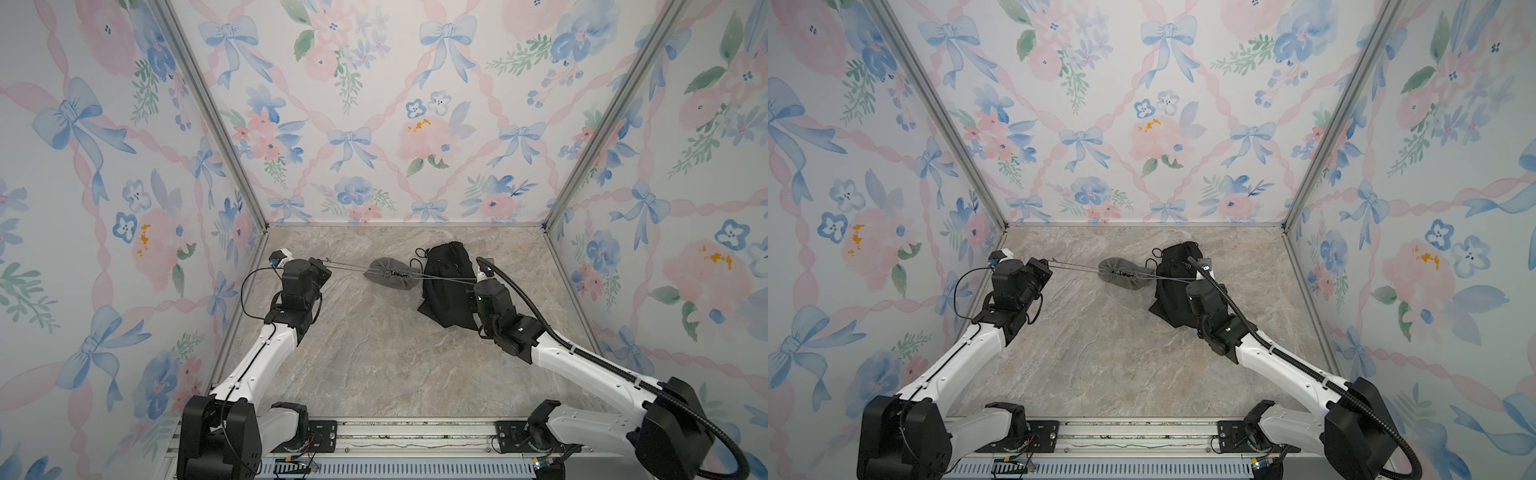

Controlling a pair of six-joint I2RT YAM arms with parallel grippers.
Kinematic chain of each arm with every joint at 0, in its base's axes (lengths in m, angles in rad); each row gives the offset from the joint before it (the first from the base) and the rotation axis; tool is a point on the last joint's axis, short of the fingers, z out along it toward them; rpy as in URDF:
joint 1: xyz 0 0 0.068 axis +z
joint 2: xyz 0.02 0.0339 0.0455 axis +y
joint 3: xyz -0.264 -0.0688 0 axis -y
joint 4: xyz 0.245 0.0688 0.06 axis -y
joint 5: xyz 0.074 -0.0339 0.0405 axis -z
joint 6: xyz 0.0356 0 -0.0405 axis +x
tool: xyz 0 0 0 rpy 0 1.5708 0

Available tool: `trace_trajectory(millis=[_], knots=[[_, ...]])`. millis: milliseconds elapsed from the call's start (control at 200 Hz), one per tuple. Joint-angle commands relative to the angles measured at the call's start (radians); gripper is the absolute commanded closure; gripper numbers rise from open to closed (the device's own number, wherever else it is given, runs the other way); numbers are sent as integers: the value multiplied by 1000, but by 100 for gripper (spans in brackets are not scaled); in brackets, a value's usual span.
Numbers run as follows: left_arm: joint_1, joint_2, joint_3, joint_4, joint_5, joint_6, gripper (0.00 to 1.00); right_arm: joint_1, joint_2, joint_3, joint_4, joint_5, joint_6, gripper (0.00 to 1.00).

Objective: Pack away hair dryers
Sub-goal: Pull the drawstrings on both sides of the drawstring bag.

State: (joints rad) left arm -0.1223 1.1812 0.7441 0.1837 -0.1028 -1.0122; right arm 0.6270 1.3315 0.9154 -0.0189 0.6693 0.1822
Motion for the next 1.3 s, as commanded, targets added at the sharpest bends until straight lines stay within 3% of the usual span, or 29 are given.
trace_trajectory(millis=[0,395,760,1295], knots=[[31,34,34,-17,-26,53,100,-71,14,36,-61,91,-39,100],[124,65,73,-40,-20,78,100,-231,65,112,-43,44,-88,100],[191,142,104,-41,14,67,100,-268,147,166,-21,-25,-84,100],[233,459,369,-41,124,104,100,-276,473,481,2,-163,-82,100]])
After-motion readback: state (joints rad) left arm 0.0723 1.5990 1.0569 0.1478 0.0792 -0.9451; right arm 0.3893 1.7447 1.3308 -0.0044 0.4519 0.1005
